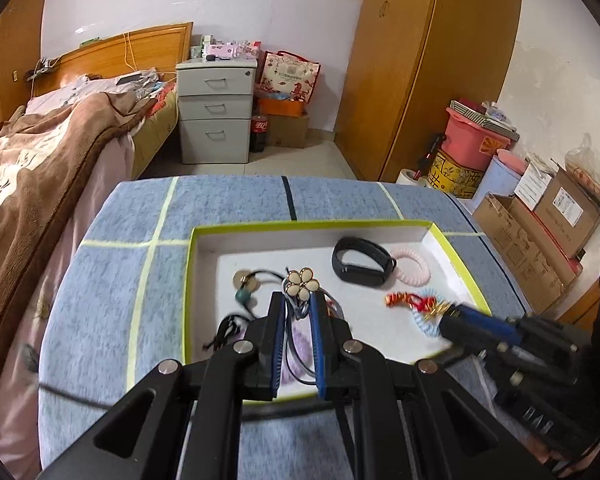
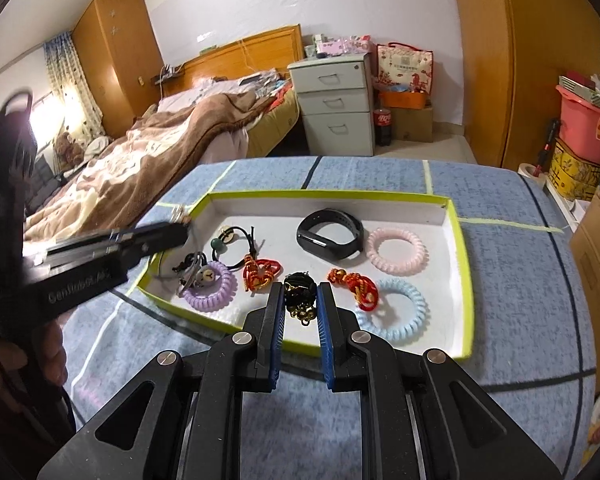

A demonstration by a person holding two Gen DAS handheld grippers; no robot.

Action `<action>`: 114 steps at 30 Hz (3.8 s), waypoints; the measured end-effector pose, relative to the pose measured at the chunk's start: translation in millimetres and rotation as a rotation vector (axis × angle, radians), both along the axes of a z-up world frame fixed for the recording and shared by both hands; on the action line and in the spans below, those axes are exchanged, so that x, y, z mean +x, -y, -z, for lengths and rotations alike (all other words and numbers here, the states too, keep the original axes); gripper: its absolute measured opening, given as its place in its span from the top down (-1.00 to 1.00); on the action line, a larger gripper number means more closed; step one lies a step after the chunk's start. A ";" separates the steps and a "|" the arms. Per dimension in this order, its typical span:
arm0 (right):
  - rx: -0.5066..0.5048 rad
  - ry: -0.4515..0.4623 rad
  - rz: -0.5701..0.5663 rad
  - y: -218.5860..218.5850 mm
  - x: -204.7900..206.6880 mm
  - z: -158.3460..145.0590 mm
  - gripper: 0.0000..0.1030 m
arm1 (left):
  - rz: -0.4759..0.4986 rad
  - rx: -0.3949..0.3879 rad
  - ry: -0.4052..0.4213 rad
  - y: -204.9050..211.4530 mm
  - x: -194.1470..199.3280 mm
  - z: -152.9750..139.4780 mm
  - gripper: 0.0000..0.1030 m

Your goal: Organize jewelry

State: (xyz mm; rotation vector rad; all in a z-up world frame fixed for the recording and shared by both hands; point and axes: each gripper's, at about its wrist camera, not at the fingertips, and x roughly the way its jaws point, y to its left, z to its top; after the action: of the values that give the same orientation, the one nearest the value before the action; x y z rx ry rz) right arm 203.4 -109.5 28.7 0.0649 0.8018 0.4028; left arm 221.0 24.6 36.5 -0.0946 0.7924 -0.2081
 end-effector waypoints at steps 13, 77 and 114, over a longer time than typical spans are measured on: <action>-0.064 -0.059 -0.036 -11.8 21.8 25.6 0.68 | 0.033 -0.008 -0.053 13.3 44.8 17.9 0.74; -0.063 0.015 0.038 2.6 -27.9 -1.2 0.08 | -0.091 0.056 -0.009 6.0 -32.4 0.1 0.01; -0.041 0.063 0.091 9.8 -74.7 -13.3 0.06 | -0.189 0.143 0.044 19.6 -103.9 -0.5 0.01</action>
State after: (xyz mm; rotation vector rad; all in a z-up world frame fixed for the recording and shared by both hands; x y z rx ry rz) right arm 128.7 -119.4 42.0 0.0502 0.7416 0.3006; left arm 117.1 4.9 37.1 -0.0294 0.7472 0.0251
